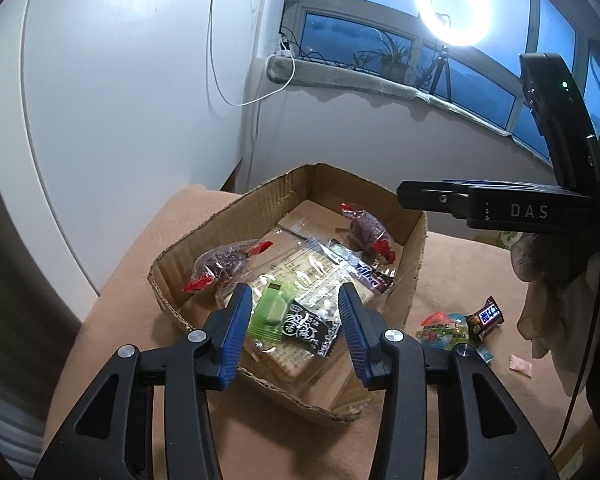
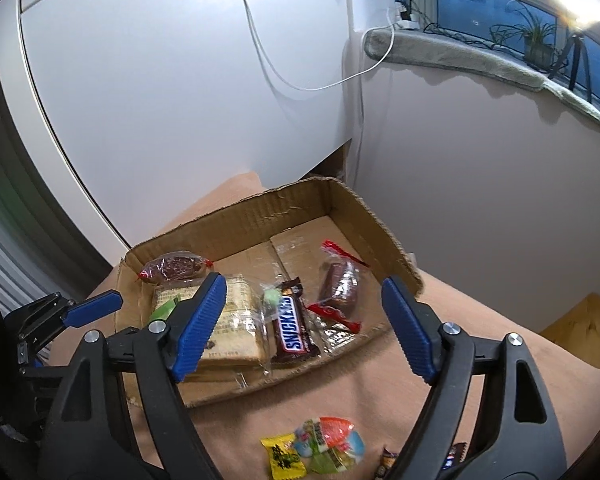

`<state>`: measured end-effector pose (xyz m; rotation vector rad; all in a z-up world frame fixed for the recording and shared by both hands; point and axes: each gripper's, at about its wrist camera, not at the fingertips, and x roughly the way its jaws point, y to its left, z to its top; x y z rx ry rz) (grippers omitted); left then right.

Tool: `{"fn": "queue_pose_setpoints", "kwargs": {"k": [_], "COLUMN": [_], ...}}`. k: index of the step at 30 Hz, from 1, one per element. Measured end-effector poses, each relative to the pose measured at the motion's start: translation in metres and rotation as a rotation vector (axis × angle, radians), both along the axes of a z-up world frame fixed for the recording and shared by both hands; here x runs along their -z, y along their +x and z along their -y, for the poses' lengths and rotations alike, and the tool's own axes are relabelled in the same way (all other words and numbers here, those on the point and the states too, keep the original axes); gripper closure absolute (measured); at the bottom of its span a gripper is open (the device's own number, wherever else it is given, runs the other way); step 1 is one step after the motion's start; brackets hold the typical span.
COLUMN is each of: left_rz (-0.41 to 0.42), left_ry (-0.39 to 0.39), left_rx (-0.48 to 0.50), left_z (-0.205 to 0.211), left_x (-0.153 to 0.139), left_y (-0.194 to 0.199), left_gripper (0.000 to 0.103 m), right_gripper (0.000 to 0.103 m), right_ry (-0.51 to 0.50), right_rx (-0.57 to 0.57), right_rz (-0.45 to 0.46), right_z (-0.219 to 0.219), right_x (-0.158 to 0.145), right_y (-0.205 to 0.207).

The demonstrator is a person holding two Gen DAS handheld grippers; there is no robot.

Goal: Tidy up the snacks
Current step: 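Move both tools back over the remaining snacks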

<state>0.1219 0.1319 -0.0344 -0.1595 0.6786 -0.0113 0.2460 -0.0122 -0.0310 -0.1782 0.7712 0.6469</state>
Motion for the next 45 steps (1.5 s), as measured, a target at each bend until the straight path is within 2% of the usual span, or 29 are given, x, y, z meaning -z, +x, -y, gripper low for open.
{"fn": "queue_pose_setpoints", "kwargs": {"k": [11, 20, 31, 38, 45], "left_rz": [0.024, 0.020, -0.032, -0.106, -0.171], "left_ry": [-0.007, -0.008, -0.026, -0.026, -0.001], "left_rx": [0.036, 0.113, 0.203, 0.241, 0.234], "left_z": [0.019, 0.055, 0.100, 0.120, 0.133], "left_x": [-0.011, -0.011, 0.005, 0.028, 0.052], "left_y": [-0.015, -0.020, -0.025, -0.020, -0.005], "left_gripper": [0.060, 0.060, 0.060, 0.060, 0.060], "right_gripper": [0.020, 0.020, 0.020, 0.020, 0.021], "right_ry": [0.032, 0.050, -0.008, -0.085, -0.112], "right_rx": [0.037, 0.097, 0.142, 0.134, 0.123], "right_rz": [0.023, 0.032, -0.018, -0.041, -0.068], "right_z": [0.057, 0.126, 0.184, 0.195, 0.204], "right_x": [-0.022, -0.026, 0.011, 0.042, 0.067], "right_y": [-0.025, -0.052, -0.082, -0.100, -0.108]}}
